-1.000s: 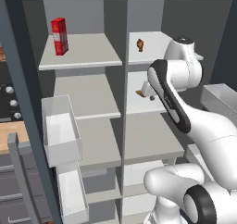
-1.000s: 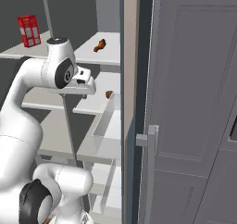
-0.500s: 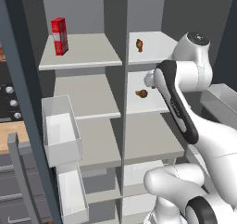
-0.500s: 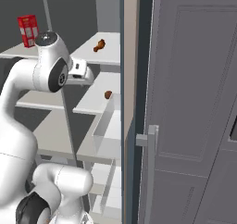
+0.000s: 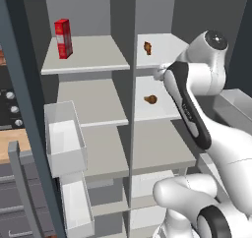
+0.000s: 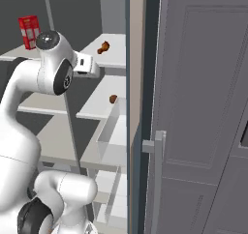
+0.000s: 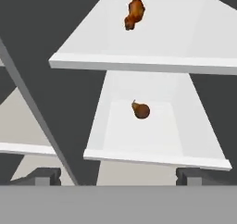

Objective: There's a chicken drumstick in the fridge that needs to be moved to the freezer for freezing. Pick up the chicken drumstick from the fridge, place it on any shelf in the freezer, and close the fridge and freezer doors when done.

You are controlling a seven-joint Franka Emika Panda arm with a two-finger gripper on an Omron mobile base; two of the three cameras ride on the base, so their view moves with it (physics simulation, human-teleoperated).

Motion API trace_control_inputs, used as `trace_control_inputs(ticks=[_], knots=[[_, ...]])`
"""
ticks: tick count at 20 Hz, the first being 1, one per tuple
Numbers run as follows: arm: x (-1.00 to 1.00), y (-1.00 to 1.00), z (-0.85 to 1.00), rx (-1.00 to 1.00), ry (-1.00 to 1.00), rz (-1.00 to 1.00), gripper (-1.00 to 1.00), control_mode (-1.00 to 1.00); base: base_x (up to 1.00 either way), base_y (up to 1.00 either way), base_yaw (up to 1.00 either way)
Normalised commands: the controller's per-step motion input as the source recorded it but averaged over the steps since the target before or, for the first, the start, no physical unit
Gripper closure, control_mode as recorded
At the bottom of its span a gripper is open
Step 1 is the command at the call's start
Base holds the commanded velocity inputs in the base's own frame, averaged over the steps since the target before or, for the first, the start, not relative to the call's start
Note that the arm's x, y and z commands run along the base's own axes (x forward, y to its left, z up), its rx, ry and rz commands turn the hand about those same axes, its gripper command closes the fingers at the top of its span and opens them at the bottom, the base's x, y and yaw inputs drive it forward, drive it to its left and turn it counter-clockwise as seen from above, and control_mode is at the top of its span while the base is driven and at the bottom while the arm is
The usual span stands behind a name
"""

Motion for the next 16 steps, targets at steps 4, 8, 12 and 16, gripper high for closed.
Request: trace_control_inputs(ticks=[4,8,12,16], knots=[[0.43,-0.01,0.35,0.00,-0.02,-0.06,-1.00,-1.00,0.00,0.00,0.00],[0.13,-0.03,0.49,0.00,0.00,-0.02,-1.00,-1.00,0.00,0.00,0.00],[0.37,-0.05,0.24,0.00,0.00,0.00,-1.00,-1.00,0.00,0.00,0.00],[0.59,-0.02,0.02,0.00,0.00,0.00,-1.00,-1.00,0.00,0.00,0.00]])
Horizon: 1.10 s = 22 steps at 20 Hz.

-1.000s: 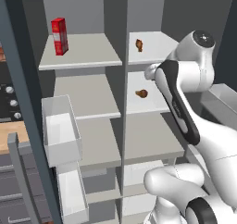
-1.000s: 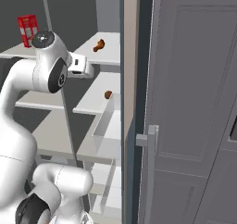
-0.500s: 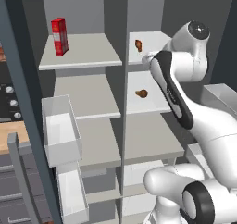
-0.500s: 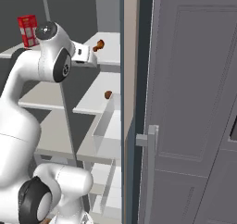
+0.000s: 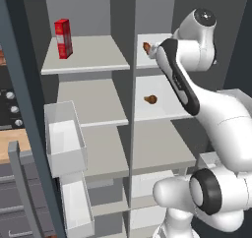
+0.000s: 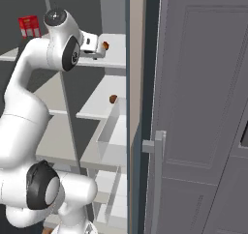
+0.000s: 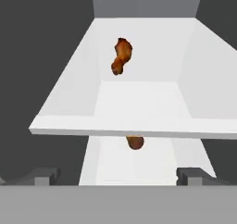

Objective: There's a chicken drumstick in the fridge that needs to be moved to the freezer for freezing. Pick up the chicken drumstick from the fridge, place it on any shelf in the freezer, and close the fridge and freezer doors when done.

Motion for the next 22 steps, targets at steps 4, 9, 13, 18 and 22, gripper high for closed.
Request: trace_control_inputs(ticks=[4,9,13,18,22], knots=[[0.63,0.00,0.00,0.00,0.00,0.00,-1.00,-1.00,0.00,0.00,0.00],[0.62,-0.04,0.00,0.00,0.00,0.00,-1.00,-1.00,0.00,0.00,0.00],[0.55,-0.05,0.00,0.00,0.00,0.01,-1.00,-1.00,0.00,0.00,0.00],[0.49,-0.02,0.00,0.00,0.00,0.03,-1.00,-1.00,0.00,0.00,0.00],[0.52,0.00,-0.04,0.00,0.00,0.03,-1.00,-1.00,0.00,0.00,0.00]])
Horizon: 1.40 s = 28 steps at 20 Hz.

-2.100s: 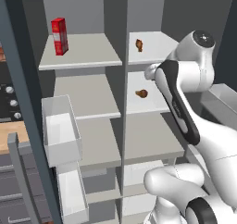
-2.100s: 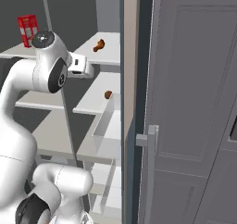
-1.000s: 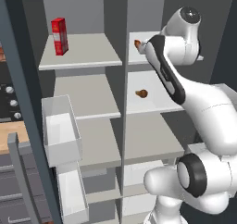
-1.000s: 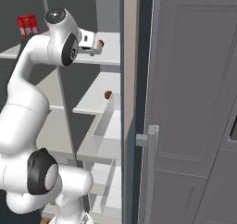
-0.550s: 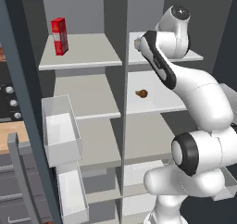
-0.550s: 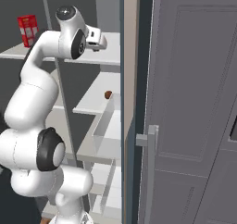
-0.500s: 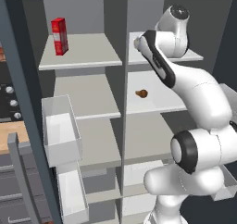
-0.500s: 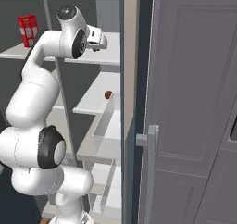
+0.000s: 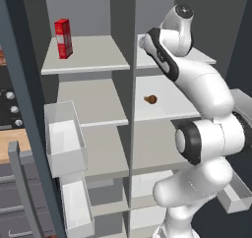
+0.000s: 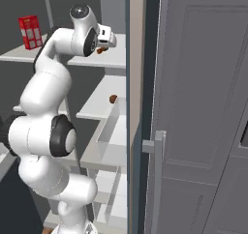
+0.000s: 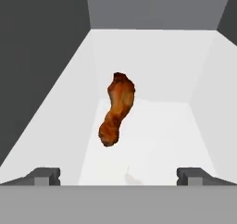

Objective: There's a chicken drumstick in the fridge that needs to be moved to the freezer for freezing. Pick up the chicken drumstick from the fridge, place it on any shelf in the freezer, and close the fridge and freezer doors when done.

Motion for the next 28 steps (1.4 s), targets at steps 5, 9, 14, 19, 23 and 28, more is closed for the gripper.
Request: trace_control_inputs(ticks=[5,9,14,19,23,28], knots=[[0.54,0.00,-0.26,0.00,0.00,0.00,-1.00,-1.00,0.00,0.00,0.00],[0.42,0.00,-0.17,0.00,0.00,0.00,-1.00,-1.00,0.00,0.00,0.00],[0.41,0.00,-0.05,0.00,0.00,0.00,-1.00,-1.00,0.00,0.00,0.00],[0.38,0.00,-0.09,0.00,0.00,0.03,-1.00,-1.00,0.00,0.00,0.00],[0.43,0.00,-0.12,0.00,0.00,0.01,-1.00,-1.00,0.00,0.00,0.00],[0.40,0.04,-0.08,0.00,0.00,0.00,-1.00,-1.00,0.00,0.00,0.00]])
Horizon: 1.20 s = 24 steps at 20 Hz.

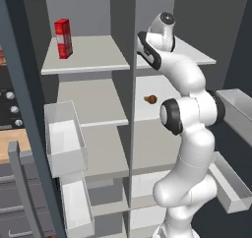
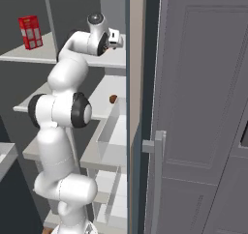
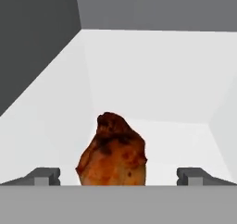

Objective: There's a chicken drumstick in the fridge that needs to be moved to the freezer for freezing. Pick up the chicken drumstick from the fridge, place it on any shelf in the freezer, and close the fridge and freezer doors when done.

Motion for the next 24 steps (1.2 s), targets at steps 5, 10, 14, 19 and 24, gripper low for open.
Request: trace_control_inputs(ticks=[5,10,14,19,24], knots=[[0.28,0.12,-0.06,0.00,0.01,0.00,-1.00,-1.00,0.00,0.00,0.00],[0.12,0.00,-0.38,0.00,0.04,0.01,1.00,-1.00,0.00,0.00,0.00],[0.09,0.00,-0.43,0.00,0.02,0.02,1.00,-1.00,0.00,0.00,0.00],[-0.03,0.00,-0.34,0.00,0.00,0.03,1.00,-1.00,0.00,0.00,0.00],[-0.49,-0.09,0.00,0.00,0.03,0.00,1.00,-1.00,0.00,0.00,0.00]])
